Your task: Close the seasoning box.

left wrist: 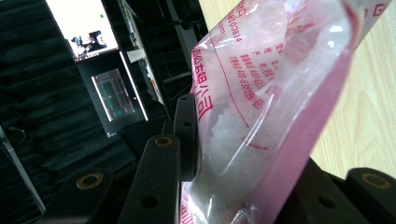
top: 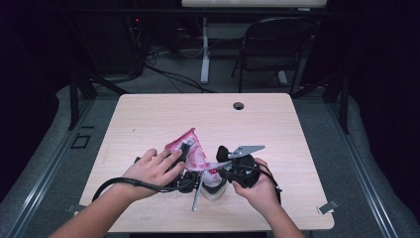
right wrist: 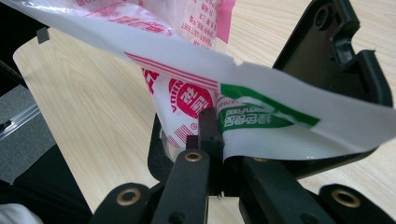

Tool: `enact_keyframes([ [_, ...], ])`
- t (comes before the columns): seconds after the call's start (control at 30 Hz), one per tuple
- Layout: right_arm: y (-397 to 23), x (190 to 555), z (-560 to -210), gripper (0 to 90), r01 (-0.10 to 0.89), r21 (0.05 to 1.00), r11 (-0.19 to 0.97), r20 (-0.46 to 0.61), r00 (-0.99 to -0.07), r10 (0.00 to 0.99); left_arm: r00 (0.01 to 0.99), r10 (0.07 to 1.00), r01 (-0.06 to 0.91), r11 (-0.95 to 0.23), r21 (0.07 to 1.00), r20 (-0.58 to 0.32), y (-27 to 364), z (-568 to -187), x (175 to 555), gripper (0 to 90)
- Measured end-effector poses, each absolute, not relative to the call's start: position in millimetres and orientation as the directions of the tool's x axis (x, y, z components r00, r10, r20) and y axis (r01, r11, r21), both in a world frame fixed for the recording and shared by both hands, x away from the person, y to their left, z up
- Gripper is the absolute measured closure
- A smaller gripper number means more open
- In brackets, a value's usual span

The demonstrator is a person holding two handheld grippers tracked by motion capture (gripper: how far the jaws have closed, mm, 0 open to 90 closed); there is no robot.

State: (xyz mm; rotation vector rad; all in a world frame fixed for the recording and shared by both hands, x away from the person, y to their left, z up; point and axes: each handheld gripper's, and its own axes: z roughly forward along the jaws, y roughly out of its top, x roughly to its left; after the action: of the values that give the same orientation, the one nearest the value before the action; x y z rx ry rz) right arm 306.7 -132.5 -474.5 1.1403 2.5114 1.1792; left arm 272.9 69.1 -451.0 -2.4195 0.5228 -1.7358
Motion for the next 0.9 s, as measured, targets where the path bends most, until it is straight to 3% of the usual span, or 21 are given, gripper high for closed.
enact_keyframes([
  [0.9,-131.4,307.5,-475.6,90.0,0.575,0.709,0.408,0.180,-0.708,0.683,0.282,-0.353,-0.217,-0.929,-0.299,0.892,69.8,-450.5,272.5,78.5],
])
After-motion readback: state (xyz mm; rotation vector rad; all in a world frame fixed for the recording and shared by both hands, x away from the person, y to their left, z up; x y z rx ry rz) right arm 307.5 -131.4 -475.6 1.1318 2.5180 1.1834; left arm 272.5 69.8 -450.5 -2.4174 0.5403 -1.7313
